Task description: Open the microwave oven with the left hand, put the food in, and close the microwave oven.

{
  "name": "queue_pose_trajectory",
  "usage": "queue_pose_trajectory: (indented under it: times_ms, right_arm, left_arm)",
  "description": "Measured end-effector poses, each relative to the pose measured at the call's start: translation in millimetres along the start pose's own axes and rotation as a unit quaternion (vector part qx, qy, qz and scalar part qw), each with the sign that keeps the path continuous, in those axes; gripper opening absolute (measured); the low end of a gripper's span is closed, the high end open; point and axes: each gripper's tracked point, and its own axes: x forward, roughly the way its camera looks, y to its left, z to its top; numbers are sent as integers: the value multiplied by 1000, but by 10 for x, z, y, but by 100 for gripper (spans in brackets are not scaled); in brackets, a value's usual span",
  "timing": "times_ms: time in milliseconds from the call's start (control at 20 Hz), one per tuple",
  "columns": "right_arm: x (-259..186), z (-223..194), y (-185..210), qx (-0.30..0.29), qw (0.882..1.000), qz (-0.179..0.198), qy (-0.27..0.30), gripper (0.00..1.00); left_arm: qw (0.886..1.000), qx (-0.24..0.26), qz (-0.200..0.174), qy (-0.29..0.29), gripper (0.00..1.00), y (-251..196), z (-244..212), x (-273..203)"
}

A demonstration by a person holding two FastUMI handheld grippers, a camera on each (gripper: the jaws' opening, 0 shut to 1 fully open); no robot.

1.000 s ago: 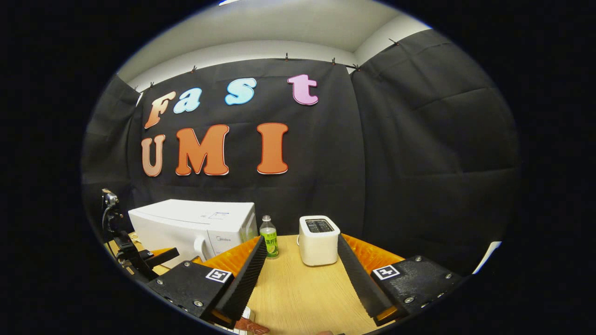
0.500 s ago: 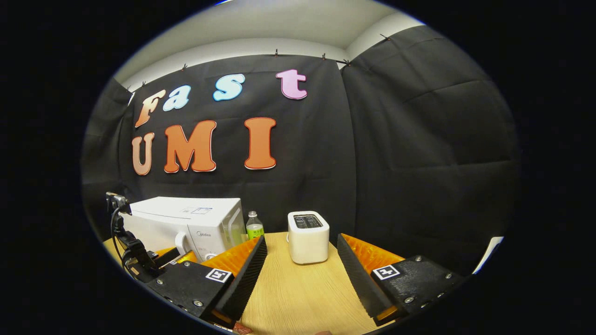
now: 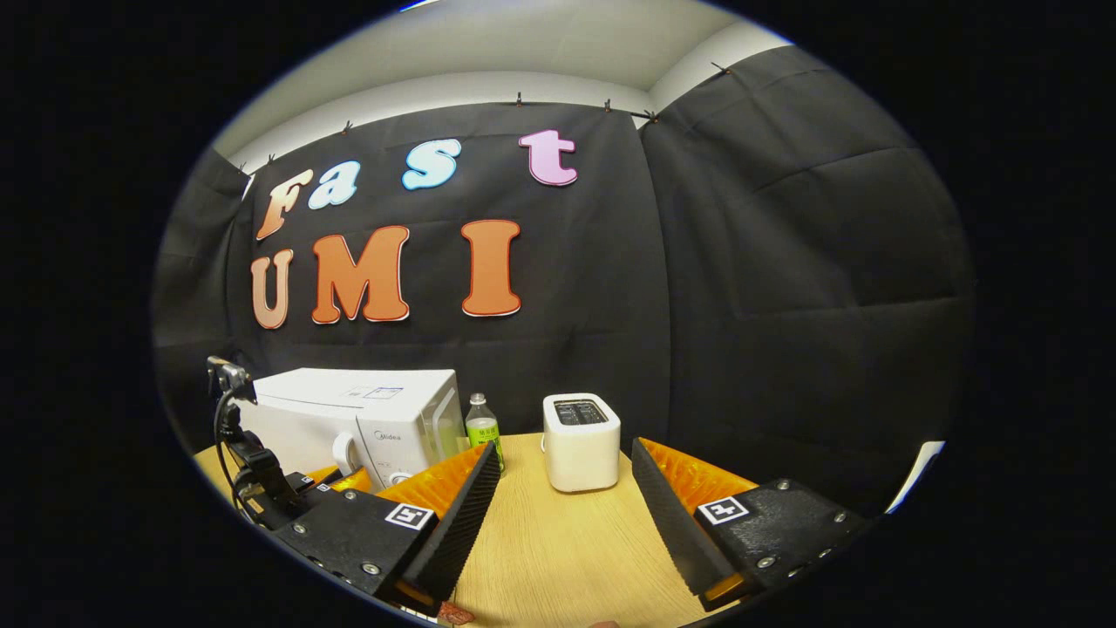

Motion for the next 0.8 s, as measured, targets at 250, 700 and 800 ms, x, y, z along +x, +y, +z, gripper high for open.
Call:
queue_pose_trajectory:
  times_ms: [250, 700, 800]
  right_arm:
    - [-36, -3, 85, 1, 1000, 8, 1, 94]
    - [-250, -26, 349, -4, 1000, 29, 6, 94]
    - [-306, -35, 398, -2, 999, 33, 7, 94]
  left_arm:
    - [1000, -1, -28, -12, 5, -46, 2, -460]
    - [992, -3, -127, 11, 5, 162, -55, -1545]
    - [991, -7, -134, 16, 5, 285, -71, -1758]
